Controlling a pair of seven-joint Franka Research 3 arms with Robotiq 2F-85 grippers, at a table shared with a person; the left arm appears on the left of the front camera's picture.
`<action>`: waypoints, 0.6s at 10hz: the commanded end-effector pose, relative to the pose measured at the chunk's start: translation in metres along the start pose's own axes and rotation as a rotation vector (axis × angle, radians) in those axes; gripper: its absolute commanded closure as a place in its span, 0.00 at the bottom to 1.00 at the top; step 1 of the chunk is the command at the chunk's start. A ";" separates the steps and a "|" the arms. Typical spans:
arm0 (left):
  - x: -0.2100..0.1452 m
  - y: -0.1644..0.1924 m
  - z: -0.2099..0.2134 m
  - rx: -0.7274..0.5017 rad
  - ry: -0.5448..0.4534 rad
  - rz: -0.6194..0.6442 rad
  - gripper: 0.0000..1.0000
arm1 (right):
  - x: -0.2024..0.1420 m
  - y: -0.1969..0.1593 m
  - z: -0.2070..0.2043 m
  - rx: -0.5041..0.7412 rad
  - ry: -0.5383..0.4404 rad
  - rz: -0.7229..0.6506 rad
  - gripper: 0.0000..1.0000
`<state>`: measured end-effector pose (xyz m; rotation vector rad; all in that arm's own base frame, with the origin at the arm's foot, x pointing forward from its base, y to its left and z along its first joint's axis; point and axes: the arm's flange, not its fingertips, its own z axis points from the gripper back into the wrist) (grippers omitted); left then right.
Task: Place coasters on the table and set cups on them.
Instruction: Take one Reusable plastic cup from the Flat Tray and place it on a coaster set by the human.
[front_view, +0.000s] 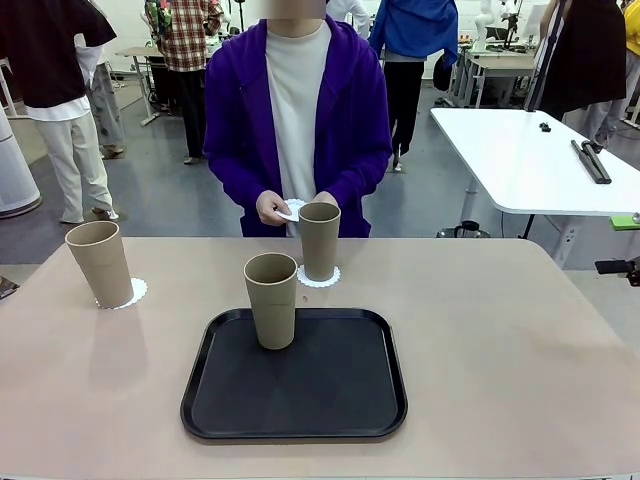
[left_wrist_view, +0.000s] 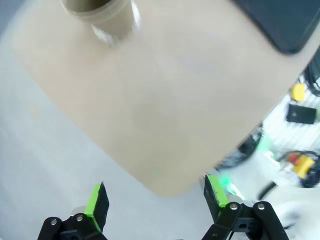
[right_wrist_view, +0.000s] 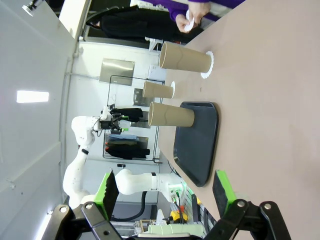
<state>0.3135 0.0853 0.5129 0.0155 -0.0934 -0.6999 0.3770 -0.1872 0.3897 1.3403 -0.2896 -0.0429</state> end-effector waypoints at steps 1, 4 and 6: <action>-0.012 -0.033 0.012 -0.075 0.071 0.080 0.00 | -0.002 0.001 0.001 -0.001 0.014 0.002 0.00; -0.011 -0.018 0.003 -0.031 0.063 0.065 0.00 | -0.002 0.001 0.001 -0.001 0.014 0.002 0.00; -0.024 -0.008 -0.003 -0.324 -0.111 0.135 0.00 | -0.002 0.001 0.001 -0.001 0.014 0.002 0.00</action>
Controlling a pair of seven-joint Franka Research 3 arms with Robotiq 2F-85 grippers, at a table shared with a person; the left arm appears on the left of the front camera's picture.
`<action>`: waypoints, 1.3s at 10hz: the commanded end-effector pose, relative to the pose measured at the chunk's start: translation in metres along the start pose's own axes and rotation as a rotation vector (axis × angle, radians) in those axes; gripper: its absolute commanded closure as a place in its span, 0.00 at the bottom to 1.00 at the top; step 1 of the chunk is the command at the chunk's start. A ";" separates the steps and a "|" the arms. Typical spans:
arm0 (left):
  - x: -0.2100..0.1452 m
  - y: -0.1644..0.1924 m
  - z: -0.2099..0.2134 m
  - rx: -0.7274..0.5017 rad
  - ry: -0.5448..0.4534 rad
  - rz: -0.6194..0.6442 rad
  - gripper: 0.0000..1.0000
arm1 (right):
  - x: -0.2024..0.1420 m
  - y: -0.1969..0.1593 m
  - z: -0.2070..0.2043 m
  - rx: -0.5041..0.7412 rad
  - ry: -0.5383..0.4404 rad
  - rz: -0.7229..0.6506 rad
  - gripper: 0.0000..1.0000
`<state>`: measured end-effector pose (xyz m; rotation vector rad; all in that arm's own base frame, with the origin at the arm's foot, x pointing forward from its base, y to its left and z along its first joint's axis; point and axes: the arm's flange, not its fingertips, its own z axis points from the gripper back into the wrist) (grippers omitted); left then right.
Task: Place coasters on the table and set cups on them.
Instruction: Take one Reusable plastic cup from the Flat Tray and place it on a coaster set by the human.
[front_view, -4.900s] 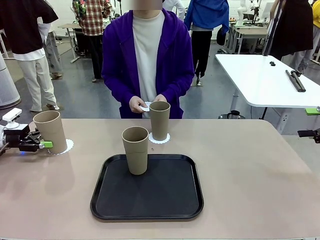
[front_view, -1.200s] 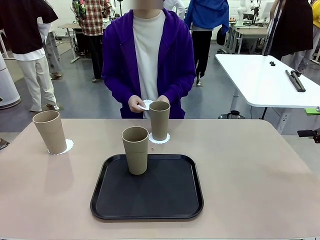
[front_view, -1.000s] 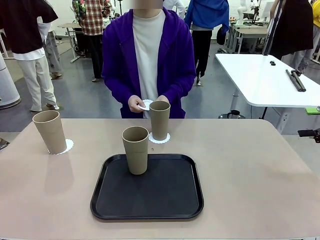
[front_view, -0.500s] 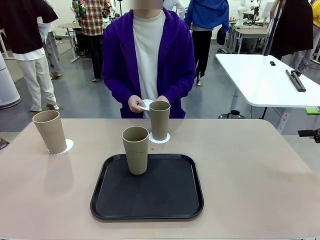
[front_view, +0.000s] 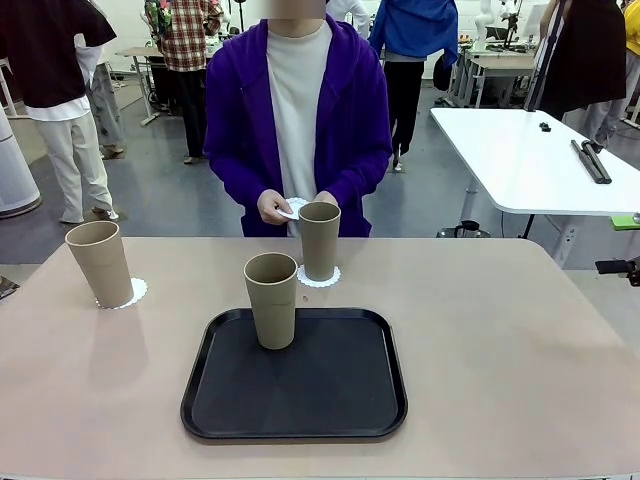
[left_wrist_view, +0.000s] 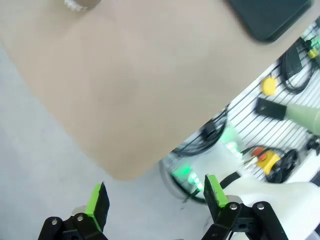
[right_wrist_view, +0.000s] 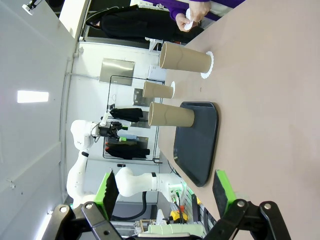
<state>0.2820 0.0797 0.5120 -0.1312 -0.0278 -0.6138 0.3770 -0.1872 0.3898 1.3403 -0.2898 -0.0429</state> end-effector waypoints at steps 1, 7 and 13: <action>0.000 0.040 -0.003 -0.344 -0.257 0.039 0.00 | -0.002 0.001 0.001 -0.001 0.014 0.002 0.00; -0.044 0.182 0.002 -0.849 -0.643 0.271 0.00 | -0.002 0.001 0.001 -0.001 0.014 0.002 0.00; -0.083 0.280 -0.051 -1.035 -0.533 0.519 0.00 | -0.002 0.001 0.001 -0.001 0.014 0.002 0.00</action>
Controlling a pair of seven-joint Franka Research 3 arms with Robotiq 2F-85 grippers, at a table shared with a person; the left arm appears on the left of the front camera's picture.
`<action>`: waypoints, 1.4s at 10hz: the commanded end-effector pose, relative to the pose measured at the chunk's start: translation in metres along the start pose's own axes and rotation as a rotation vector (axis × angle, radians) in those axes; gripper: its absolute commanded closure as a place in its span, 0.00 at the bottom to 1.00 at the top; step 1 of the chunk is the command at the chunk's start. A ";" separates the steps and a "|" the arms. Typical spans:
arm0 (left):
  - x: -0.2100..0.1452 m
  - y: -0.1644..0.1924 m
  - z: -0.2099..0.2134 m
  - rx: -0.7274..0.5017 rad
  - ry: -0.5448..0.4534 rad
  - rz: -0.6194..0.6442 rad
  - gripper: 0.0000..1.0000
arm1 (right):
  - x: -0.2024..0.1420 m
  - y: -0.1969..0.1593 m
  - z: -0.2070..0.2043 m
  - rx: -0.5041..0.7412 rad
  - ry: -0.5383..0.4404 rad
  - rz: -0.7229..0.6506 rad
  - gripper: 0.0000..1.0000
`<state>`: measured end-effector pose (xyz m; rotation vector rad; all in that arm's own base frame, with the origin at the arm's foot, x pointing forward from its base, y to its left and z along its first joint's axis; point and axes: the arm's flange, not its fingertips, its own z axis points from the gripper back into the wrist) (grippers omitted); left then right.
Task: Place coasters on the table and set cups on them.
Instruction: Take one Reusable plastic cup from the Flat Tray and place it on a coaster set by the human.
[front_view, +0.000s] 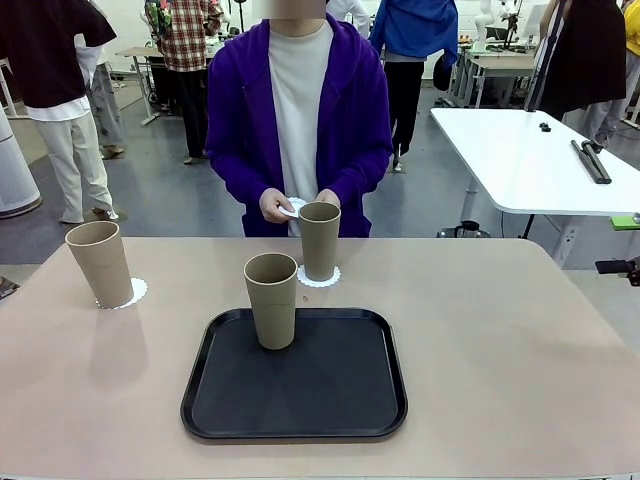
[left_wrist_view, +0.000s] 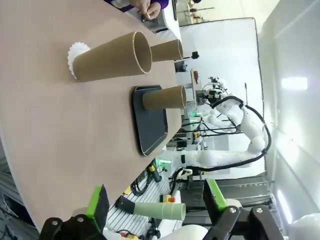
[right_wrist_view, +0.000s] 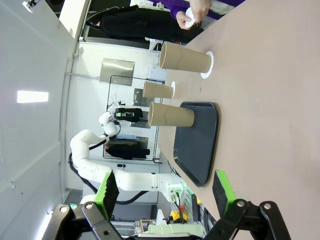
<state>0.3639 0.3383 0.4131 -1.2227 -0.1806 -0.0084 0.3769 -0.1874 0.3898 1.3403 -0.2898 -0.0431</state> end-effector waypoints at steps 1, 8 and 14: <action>0.012 0.003 0.015 -0.083 -0.015 -0.013 0.00 | -0.002 0.001 0.001 -0.001 0.014 0.002 0.00; 0.007 0.016 0.009 -0.081 -0.016 -0.002 0.00 | -0.002 0.001 0.001 -0.001 0.014 0.002 0.00; 0.007 0.016 0.009 -0.081 -0.016 -0.002 0.00 | -0.002 0.001 0.001 -0.001 0.014 0.002 0.00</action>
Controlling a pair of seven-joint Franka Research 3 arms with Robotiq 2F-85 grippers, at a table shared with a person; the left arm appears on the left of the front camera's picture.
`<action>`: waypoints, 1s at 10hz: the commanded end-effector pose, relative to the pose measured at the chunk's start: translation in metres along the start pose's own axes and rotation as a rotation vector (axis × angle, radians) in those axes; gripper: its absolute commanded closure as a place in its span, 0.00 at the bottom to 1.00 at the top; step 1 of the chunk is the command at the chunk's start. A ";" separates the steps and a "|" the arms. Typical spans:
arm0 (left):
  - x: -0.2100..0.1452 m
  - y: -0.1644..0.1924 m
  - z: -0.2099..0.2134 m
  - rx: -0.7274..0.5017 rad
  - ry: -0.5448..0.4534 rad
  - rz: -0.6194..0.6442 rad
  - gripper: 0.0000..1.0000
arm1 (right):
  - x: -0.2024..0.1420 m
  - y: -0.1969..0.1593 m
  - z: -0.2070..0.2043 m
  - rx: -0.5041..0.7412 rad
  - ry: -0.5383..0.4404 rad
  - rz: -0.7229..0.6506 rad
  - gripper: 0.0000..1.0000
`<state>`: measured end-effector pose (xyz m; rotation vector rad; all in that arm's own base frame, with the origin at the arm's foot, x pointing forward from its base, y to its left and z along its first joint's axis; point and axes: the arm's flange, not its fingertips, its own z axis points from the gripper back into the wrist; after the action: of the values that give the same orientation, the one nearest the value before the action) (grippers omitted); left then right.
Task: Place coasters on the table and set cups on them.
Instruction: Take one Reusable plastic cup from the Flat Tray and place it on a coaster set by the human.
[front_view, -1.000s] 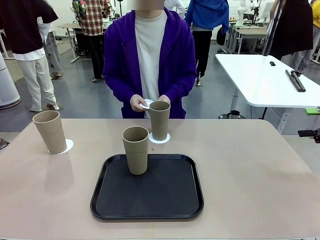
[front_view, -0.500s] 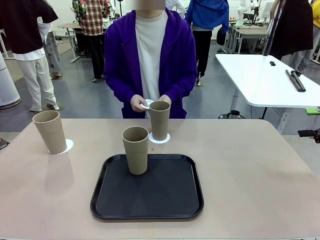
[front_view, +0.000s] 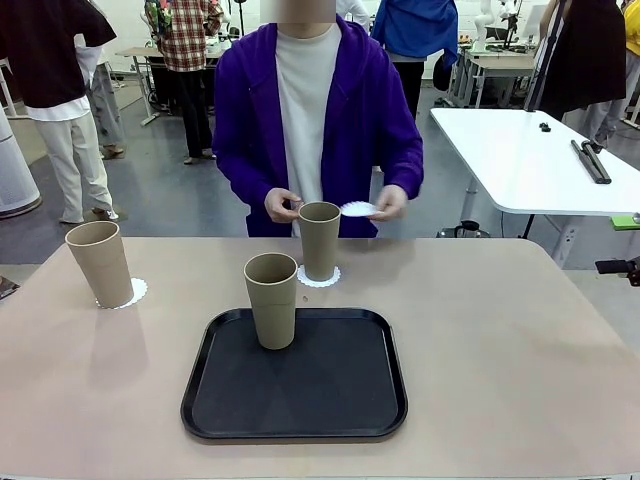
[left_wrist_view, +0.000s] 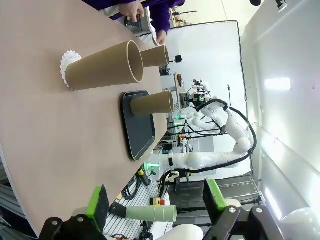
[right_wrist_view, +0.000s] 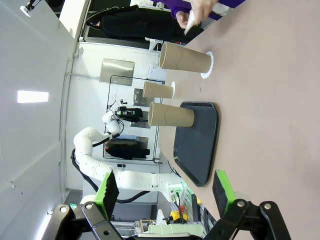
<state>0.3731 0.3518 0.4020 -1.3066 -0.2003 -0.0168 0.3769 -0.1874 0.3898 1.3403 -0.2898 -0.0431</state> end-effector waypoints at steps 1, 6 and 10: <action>-0.001 0.000 0.001 0.004 -0.003 0.009 0.00 | -0.002 0.001 0.001 -0.001 0.014 0.002 0.00; -0.001 0.000 0.001 0.004 -0.003 0.009 0.00 | -0.002 0.001 0.001 -0.001 0.014 0.002 0.00; -0.001 0.000 0.001 0.004 -0.003 0.009 0.00 | -0.002 0.001 0.001 -0.001 0.014 0.002 0.00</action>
<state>0.3733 0.3516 0.4019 -1.3072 -0.2001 -0.0175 0.3769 -0.1874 0.3898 1.3403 -0.2898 -0.0431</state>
